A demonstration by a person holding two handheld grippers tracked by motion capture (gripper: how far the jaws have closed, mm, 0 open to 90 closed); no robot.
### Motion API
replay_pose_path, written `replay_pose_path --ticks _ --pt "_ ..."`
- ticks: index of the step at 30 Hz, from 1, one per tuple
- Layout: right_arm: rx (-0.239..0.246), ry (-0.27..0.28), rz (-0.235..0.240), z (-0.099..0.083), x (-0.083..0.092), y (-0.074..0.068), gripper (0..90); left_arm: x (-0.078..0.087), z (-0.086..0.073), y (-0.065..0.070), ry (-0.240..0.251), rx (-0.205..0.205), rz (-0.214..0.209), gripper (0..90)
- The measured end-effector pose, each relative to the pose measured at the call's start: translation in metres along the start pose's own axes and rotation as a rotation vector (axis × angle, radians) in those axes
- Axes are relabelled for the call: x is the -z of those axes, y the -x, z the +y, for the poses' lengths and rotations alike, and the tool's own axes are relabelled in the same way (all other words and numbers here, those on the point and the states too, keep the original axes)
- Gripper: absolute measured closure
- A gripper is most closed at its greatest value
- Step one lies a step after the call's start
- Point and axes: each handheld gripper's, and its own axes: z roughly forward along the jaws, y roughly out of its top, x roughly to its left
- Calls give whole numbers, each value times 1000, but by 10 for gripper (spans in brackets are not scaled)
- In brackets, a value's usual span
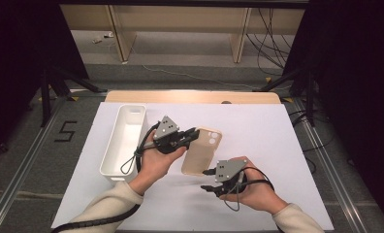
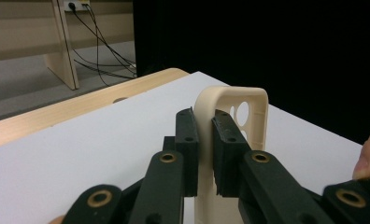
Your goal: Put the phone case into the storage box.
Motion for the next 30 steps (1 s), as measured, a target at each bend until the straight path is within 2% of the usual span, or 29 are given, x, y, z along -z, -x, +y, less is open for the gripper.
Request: replay_pose_path --ticks 6,9,17,24,30 --pt "-41 28 -16 -2 2 3 408 3 1 -2 11 0 7 819" --pt "-77 52 -19 -4 4 5 341 6 3 -3 20 -7 13 819" --pt "-102 70 -33 -9 7 6 292 11 6 -6 29 -15 24 819" --pt "-158 117 -47 -16 15 9 249 17 7 -9 34 -17 33 819" --pt "-185 140 -63 -21 22 10 230 22 6 -11 34 -23 38 819"
